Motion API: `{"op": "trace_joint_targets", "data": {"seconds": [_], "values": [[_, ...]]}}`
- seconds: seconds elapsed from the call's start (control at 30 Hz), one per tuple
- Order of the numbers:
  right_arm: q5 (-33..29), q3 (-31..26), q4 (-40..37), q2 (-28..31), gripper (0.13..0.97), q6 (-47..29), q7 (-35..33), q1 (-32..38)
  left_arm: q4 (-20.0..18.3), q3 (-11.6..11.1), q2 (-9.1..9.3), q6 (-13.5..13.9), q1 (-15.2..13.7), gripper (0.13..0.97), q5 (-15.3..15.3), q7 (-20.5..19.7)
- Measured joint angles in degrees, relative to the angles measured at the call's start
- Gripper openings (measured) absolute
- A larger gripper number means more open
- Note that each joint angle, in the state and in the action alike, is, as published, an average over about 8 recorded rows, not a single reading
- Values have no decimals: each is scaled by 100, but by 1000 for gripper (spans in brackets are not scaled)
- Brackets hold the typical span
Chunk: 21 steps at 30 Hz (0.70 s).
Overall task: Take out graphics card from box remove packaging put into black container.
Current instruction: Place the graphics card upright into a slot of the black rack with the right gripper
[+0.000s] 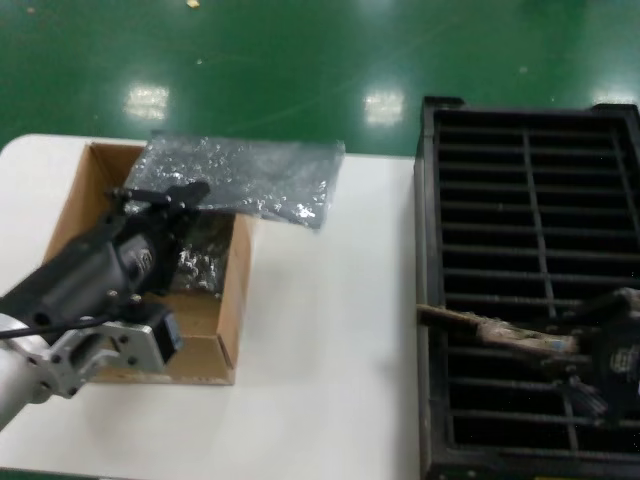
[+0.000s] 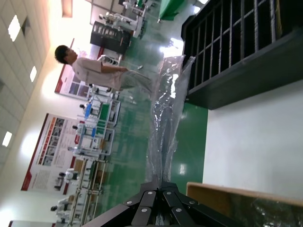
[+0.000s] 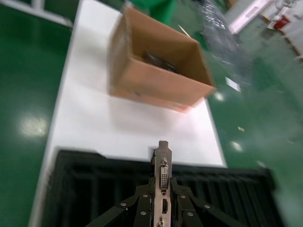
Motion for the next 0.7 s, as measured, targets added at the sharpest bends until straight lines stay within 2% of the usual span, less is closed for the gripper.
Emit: {"op": "trace_joint_targets", "data": {"seconds": [0.2,0.57,0.7], "values": [[97,-304,-361,-115,186,-403,-9,459,0,0,0,0,0,140,0,0],[1018,-64,-551,438,186,-1407,147,1338,0,0,0,0,0,140,0,-1],[1228,-194,-675,532,186,-1884,252,1619,0,0,0,0,0,140,0,-1]]}}
